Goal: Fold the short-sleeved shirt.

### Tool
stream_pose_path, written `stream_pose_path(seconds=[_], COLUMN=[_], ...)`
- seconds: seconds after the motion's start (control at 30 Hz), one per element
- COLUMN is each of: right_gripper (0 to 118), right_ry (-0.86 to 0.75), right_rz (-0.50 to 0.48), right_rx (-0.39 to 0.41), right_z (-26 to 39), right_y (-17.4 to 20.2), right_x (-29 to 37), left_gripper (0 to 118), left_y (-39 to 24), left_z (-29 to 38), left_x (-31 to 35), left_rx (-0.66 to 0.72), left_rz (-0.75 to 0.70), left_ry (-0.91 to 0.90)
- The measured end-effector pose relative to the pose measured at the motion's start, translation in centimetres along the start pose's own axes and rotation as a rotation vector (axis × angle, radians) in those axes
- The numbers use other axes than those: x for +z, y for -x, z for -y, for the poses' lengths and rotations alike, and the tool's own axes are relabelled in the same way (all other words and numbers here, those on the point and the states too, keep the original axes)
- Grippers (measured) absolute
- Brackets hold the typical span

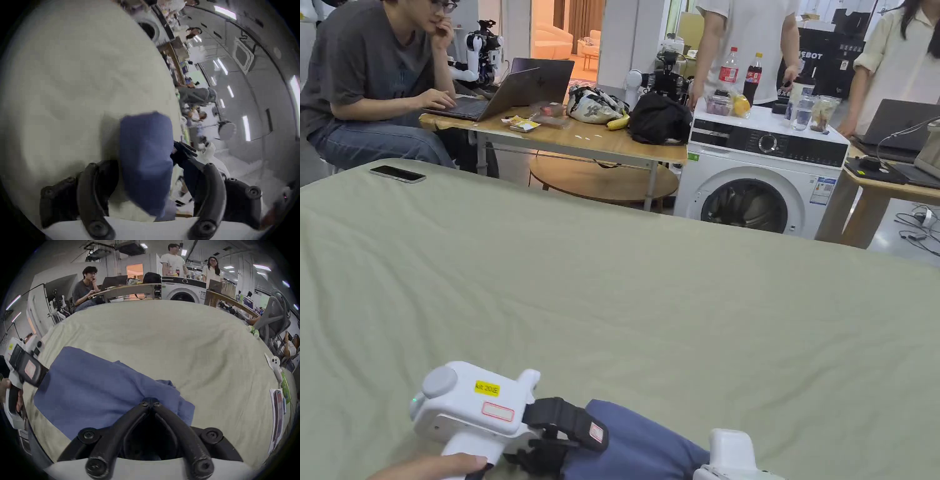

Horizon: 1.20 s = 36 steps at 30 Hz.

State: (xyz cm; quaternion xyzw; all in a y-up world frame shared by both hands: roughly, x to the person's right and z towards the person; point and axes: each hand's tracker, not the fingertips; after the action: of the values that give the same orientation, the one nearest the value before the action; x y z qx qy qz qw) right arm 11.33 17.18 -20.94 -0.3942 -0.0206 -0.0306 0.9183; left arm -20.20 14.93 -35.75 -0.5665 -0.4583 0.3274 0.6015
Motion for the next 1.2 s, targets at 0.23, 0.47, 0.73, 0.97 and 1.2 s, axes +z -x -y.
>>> stream_pose_path(seconds=[0.23,0.47,0.73,0.97,1.2], right_gripper=[0,0,0,0,0], right_ry=[-0.016,-0.039,-0.285,-0.603,-0.654], right_rz=[-0.006,-0.017,0.013,0.077,-0.01], right_rx=[-0.014,-0.01,0.027,0.015,0.036], right_z=[0.3,0.6,-1.9,-4.2,-5.8], right_y=[-0.2,-0.1,-0.6,-0.7,4.0], right_x=[0.1,0.3,3.9,6.8,6.2], left_gripper=[23,18,18,18,18], left_y=[0.5,1.4,-1.1,-3.1,-1.9], left_z=[0.1,1.8,2.3,2.7,3.3], left_x=[-3.1,-2.6,-0.1,5.3,13.4], left_rx=[-0.044,-0.022,-0.052,-0.057,0.0], left_rz=[-0.042,-0.001,-0.028,-0.076,-0.159], left_ry=[-0.113,-0.164,-0.197,-0.262,-0.345])
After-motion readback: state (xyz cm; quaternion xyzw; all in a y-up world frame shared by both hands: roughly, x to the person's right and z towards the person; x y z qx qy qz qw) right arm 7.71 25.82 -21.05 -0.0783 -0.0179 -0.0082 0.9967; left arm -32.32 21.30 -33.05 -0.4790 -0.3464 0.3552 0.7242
